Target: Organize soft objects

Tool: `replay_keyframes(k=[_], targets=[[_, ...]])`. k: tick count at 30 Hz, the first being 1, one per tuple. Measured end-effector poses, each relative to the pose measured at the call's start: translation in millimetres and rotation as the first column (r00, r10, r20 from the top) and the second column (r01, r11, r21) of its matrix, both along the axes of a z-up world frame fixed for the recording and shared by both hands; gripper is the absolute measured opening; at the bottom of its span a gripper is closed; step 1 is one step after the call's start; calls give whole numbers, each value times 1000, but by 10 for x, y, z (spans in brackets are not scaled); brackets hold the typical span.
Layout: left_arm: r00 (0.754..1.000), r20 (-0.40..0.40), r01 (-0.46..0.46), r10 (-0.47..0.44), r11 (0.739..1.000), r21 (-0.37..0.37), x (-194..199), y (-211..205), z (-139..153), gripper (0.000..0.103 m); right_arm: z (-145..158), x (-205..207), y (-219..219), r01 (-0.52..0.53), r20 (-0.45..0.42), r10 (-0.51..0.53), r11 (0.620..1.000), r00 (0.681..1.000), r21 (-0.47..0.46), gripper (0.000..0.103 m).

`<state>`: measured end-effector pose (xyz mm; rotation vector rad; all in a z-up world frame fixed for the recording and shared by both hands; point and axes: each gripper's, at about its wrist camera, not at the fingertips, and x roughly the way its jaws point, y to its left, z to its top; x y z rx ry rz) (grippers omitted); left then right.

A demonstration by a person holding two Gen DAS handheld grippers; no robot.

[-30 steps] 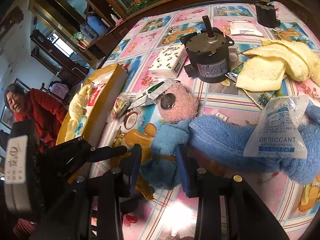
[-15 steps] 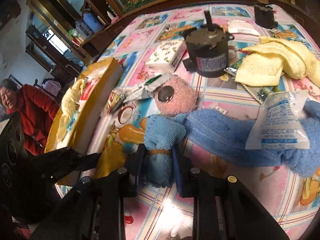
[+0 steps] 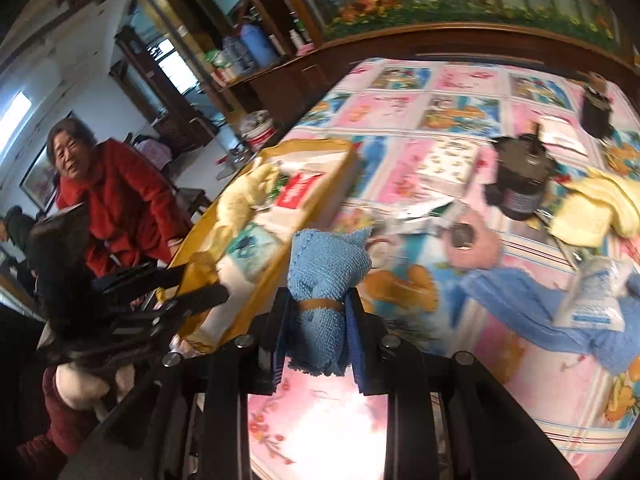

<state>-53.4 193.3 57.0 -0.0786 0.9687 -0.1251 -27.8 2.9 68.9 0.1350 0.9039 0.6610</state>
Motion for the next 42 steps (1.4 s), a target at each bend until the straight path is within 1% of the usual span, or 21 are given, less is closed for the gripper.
replay_keyframes(k=[3,5,9,12,13,15,16,18,21,26,28,30,32,34,38,42], targets=[[996,-53,-69,70,997,15,136,253,-186,48,22,-22,314,-57,2,57,998,998,-23,25],[991,-83,-99,101,995,26,225,382,-301,48,21,-29,503,-88,4,88,996,996,-33,25],[980,-118,-158,160,987,25,368,583,-408,48,-8,-7,886,-146,-5,145,988,989,-52,25],[976,-117,-182,183,983,21,417,640,-393,48,-56,32,1159,-182,-21,181,980,983,-83,25],[975,-117,-189,189,982,9,416,661,-383,48,-81,45,1240,-194,-28,193,976,981,-96,25],[971,-108,-215,215,976,9,391,729,-351,48,-141,78,1387,-206,-43,202,969,978,-137,25],[970,-102,-222,220,975,-8,364,770,-331,48,-167,78,1427,-204,-44,199,966,979,-159,25],[971,-94,-226,222,973,-39,315,843,-298,49,-239,132,1500,-219,-78,209,962,975,-160,25],[972,-60,-228,225,972,-49,204,893,-218,49,-365,208,1583,-213,-98,197,957,976,-199,25],[974,-7,-227,227,970,-85,48,916,-104,49,-532,302,1733,-213,-143,183,948,973,-237,26],[973,5,-230,231,967,-107,-9,938,-84,49,-544,328,1762,-192,-131,163,948,978,-253,28],[973,10,-230,233,966,-119,-36,961,-63,49,-521,333,1763,-190,-121,165,952,979,-239,34],[972,14,-230,233,965,-123,-45,978,-55,49,-500,329,1745,-187,-118,164,957,979,-223,48],[970,17,-241,244,963,-119,-60,992,-52,49,-461,315,1685,-177,-112,156,962,981,-209,53],[968,16,-248,251,961,-125,-86,1002,-38,49,-374,295,1402,-129,-98,116,982,988,-139,53],[970,27,-238,242,965,-112,-135,919,3,49,-227,189,948,-69,-44,67,996,997,-52,53]])
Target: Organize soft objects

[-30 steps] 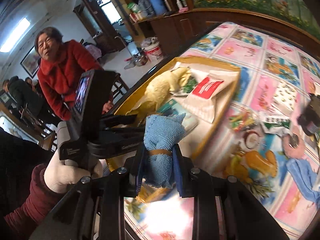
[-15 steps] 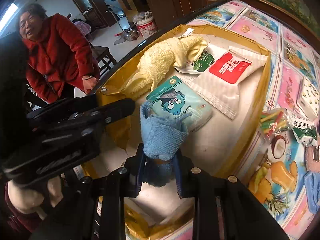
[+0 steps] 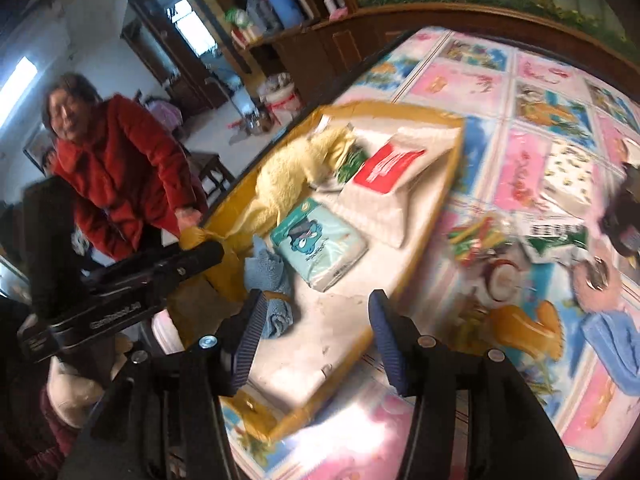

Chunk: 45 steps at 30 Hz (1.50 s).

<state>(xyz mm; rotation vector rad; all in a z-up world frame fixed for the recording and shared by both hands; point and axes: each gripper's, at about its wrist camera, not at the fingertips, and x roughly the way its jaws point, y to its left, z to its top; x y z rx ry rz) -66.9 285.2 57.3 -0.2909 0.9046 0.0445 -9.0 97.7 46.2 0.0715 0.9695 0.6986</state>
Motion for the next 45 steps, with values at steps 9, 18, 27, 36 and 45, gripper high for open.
replay_keyframes(k=[9,18,27,36,45], targets=[[995,89,37,-41,998,52,-136,-499,271,49,275,-194,-1237,236,110,-247,966,963,104,53],[972,63,223,-228,972,74,80,-1288,327,52,186,-273,-2252,465,137,-484,872,864,151,83],[913,25,400,-408,905,147,662,-2171,346,52,-122,-351,-2677,504,40,-518,845,854,177,83],[868,-86,495,-489,839,223,481,-2267,39,52,-138,-440,-2879,487,46,-505,849,862,203,83],[798,-233,602,-556,721,343,369,-2404,-463,62,-210,-388,-2773,454,36,-470,867,882,204,83]])
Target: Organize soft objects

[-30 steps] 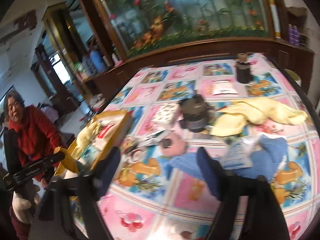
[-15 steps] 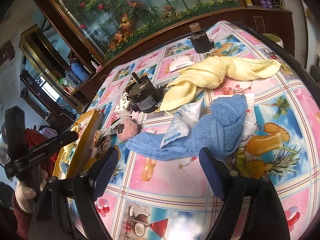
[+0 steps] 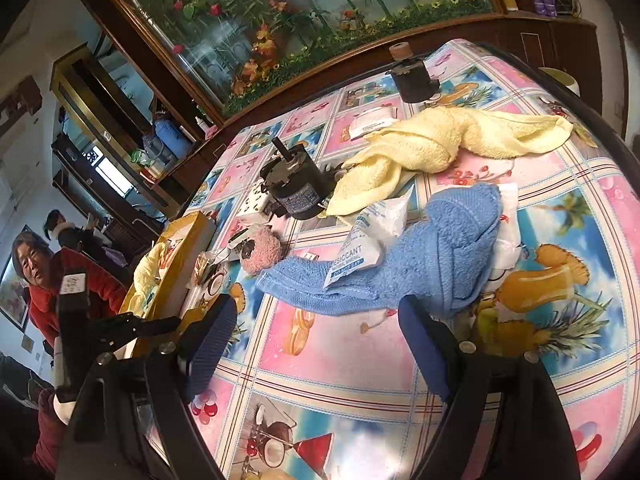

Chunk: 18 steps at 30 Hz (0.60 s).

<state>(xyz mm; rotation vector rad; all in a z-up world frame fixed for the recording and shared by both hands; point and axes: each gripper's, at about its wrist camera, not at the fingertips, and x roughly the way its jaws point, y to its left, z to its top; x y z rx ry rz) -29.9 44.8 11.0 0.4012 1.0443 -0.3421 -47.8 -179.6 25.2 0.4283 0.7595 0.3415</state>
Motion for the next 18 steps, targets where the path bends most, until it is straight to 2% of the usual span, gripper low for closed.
replay_keyframes(k=[5,6,8,11,15,18], targets=[[1000,-18,-21,20,997,-68,116,59,-8,62,-19,-13,46,-9,-7,9,1000,1000,-8,83],[1000,-12,-28,27,997,-79,118,75,9,53,-16,-10,49,-8,-7,8,1000,1000,-9,83],[999,-16,-33,31,990,-134,103,123,69,46,-9,-8,57,-7,-6,7,1000,1000,-9,83],[998,5,-60,63,976,-210,52,221,214,44,-2,-3,88,-14,-2,14,1000,1000,-19,83],[994,36,-81,100,932,-353,-79,437,575,44,-26,20,139,-16,-8,16,999,1000,-30,83],[983,77,-123,168,906,-405,-195,709,842,44,-63,40,151,-10,-16,9,999,1000,-35,83]])
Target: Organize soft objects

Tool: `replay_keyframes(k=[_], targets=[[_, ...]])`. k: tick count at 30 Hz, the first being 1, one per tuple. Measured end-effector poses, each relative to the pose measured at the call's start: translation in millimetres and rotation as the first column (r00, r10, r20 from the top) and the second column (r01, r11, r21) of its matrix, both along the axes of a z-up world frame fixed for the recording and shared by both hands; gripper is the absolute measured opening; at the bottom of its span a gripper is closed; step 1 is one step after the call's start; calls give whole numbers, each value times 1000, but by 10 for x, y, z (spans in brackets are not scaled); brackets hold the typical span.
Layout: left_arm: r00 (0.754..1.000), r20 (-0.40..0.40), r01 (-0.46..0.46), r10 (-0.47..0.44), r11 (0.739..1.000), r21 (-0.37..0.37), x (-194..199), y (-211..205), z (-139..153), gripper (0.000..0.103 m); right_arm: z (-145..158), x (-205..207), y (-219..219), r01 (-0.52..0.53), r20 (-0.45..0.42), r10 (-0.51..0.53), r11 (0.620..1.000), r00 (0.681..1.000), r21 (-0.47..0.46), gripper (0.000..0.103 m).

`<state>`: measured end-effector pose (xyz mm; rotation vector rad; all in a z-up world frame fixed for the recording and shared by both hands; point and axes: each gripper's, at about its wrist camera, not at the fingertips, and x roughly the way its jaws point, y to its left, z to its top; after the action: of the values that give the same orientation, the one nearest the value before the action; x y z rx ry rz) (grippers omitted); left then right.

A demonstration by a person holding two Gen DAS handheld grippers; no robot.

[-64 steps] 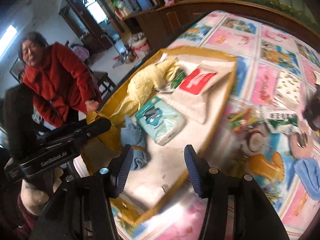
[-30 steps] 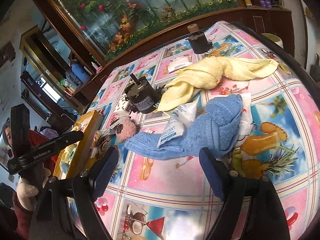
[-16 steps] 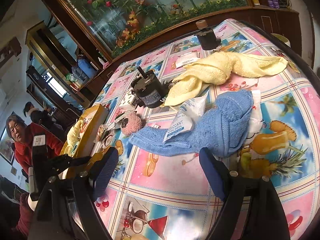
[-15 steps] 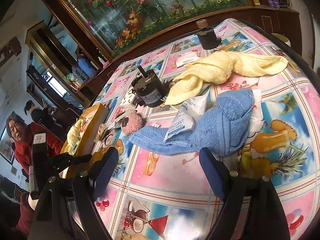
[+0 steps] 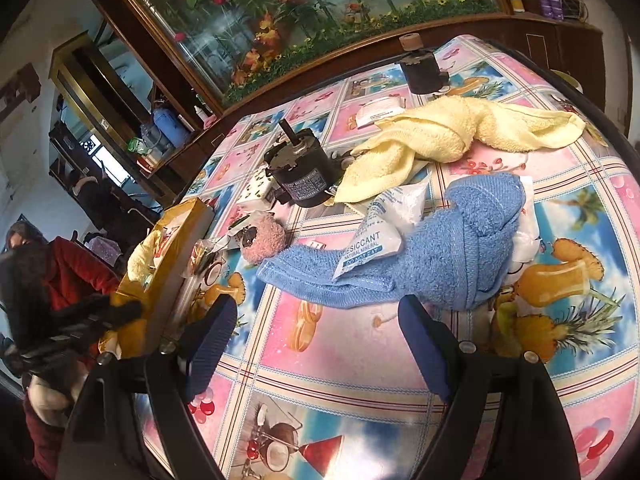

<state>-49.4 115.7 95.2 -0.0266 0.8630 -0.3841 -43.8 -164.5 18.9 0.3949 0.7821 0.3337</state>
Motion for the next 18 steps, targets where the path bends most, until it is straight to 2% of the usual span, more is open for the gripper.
replay_keyframes(k=[2,5,10,12,15,18], targets=[[997,17,-76,76,997,19,-42,236,90,44,-24,12,-3,6,-3,-6,1000,1000,-1,83],[978,11,-207,207,975,78,-48,605,47,44,-46,26,-8,11,-6,-11,1000,1000,-4,83],[923,-56,-370,381,918,145,-4,1121,-240,45,-70,31,2,10,-9,-10,1000,1000,-13,83],[906,-72,-401,417,900,174,12,1222,-354,45,-75,37,9,9,-12,-9,1000,1000,-17,83],[901,-74,-407,427,892,197,42,1278,-441,46,-83,37,23,7,-14,-7,1000,1000,-23,83],[894,-72,-424,442,888,176,46,1325,-436,47,-87,40,21,7,-17,-8,1000,1000,-24,83]])
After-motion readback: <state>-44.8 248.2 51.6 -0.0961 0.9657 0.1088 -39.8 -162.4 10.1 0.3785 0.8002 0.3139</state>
